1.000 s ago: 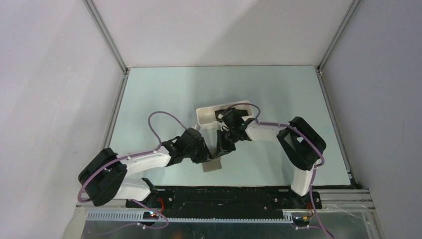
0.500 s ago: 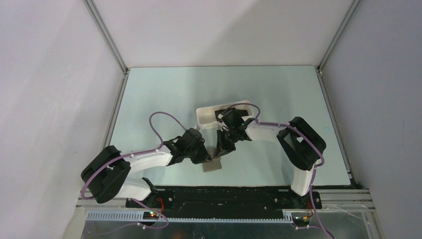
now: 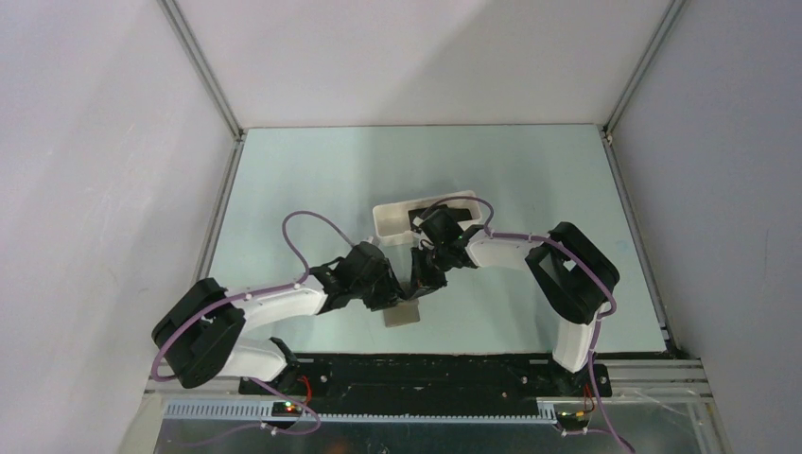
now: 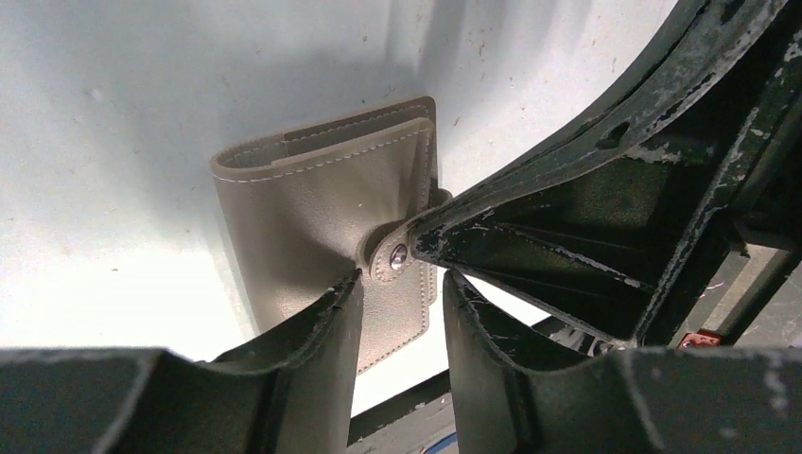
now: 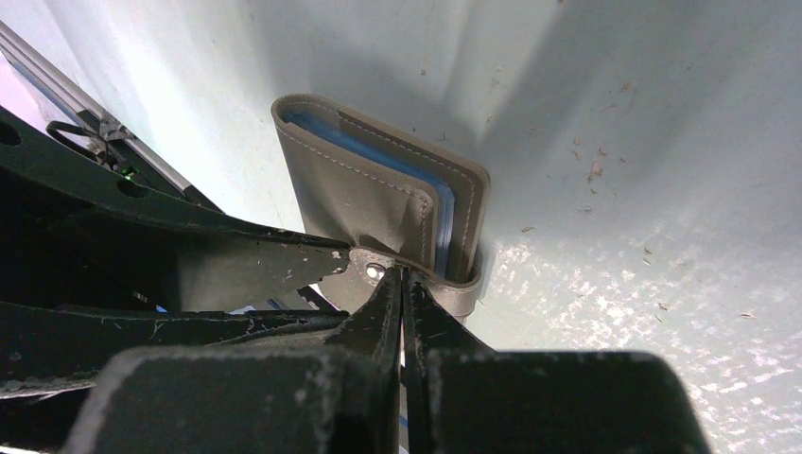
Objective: Put the credit cards into the card holder
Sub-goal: Close the card holder at the center of the board.
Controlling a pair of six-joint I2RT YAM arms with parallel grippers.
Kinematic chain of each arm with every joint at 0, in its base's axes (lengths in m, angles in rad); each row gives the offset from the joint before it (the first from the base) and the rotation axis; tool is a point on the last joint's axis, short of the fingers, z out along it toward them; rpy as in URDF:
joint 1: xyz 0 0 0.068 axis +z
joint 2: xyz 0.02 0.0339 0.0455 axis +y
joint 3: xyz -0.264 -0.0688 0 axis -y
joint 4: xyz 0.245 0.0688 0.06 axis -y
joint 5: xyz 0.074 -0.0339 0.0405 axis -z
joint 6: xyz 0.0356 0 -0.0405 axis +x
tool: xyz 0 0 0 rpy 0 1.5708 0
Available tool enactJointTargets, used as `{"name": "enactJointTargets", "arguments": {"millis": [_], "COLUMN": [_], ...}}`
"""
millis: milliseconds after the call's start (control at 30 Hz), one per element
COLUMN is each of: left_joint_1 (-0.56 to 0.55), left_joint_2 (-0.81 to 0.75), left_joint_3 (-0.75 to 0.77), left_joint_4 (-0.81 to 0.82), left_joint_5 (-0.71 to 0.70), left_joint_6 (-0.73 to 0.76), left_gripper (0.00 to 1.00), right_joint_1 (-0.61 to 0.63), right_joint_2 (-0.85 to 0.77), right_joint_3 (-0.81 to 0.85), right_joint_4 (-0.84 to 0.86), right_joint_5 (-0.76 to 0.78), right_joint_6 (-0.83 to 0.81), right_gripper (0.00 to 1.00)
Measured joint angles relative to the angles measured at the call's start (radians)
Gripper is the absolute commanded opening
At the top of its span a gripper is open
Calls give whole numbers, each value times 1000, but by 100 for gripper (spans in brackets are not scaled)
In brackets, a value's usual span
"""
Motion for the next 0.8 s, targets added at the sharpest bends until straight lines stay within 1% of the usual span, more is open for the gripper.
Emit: {"name": "enactJointTargets", "arguments": {"millis": [100,267,300,400,433,467,500,533,567,800], "left_joint_1": [2,4,6,8,8,8,9,9,9,9], "left_joint_2": [2,18,24,44,46,46,46,46,45,42], "left_joint_3": [2,16,21,34,36,37,37,37,37,37], "left_joint_4": [-3,-21,-26,-35,-39,-43,-45,-45,-48,-53], "left_joint_5": [0,0,0,1,1,2,3,3,3,-1], "left_joint_6": [0,2,4,10,9,11,11,10,11,12], "left_gripper": [42,31,26,16,11,9,4,2,0,0], "right_joint_1": [0,0,0,0,0,0,0,0,0,0], "right_joint_2": [0,0,0,0,0,0,0,0,0,0], "right_joint_3": [0,0,0,0,0,0,0,0,0,0], "right_joint_4": [0,1,1,1,0,0,0,0,0,1], "right_joint_5": [0,0,0,0,0,0,0,0,0,0], "right_joint_6": [0,0,0,0,0,0,0,0,0,3], "right_gripper": [0,0,0,0,0,0,0,0,0,0]}}
